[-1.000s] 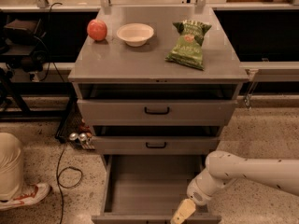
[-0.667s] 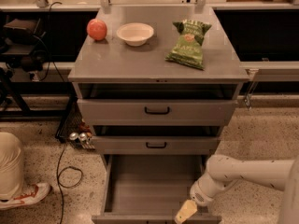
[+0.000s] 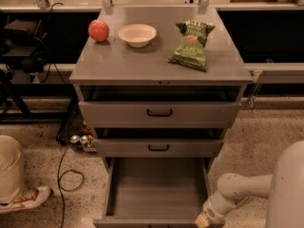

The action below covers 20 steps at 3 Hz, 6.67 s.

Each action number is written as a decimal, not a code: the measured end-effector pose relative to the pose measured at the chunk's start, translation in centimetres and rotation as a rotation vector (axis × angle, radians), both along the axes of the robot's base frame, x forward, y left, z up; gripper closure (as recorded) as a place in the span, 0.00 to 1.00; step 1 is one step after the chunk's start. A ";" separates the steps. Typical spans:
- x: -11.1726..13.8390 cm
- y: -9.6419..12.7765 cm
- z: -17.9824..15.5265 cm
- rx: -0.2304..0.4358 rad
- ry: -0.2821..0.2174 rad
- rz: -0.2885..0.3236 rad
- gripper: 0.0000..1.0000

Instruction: Close bottom drawer

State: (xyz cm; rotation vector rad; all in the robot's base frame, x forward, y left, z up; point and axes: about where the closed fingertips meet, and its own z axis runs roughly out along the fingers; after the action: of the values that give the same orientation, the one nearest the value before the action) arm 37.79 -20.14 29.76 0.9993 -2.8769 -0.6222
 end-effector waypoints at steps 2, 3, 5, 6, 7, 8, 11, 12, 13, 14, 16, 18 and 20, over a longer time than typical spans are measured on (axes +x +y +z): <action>-1.6 -4.8 -6.8 -0.050 -0.025 -0.150 1.00; -1.1 -5.7 -9.4 -0.039 -0.042 -0.175 1.00; -0.2 -6.2 -11.9 -0.030 -0.062 -0.189 1.00; -0.2 -6.1 -11.9 -0.030 -0.063 -0.189 1.00; 0.7 -5.7 -11.8 -0.023 -0.094 -0.185 1.00; 1.1 -5.5 -11.7 -0.016 -0.107 -0.180 1.00; 4.4 -3.6 -12.0 0.030 -0.215 -0.173 1.00; 6.7 -3.6 -12.8 0.043 -0.288 -0.206 1.00; 6.6 -3.6 -12.8 0.044 -0.288 -0.206 1.00; 10.0 -3.8 -12.9 0.073 -0.373 -0.243 1.00; 13.0 -3.4 -13.1 0.103 -0.435 -0.266 1.00; 16.5 -2.4 -13.5 0.137 -0.484 -0.276 1.00; 21.1 -0.2 -14.2 0.180 -0.533 -0.267 1.00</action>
Offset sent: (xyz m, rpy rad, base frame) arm -0.0207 -0.0756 -0.0961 -0.0650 -0.0405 -0.2329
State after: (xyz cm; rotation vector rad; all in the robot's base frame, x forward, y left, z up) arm 58.84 -20.36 15.60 0.9214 -3.5201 -0.7360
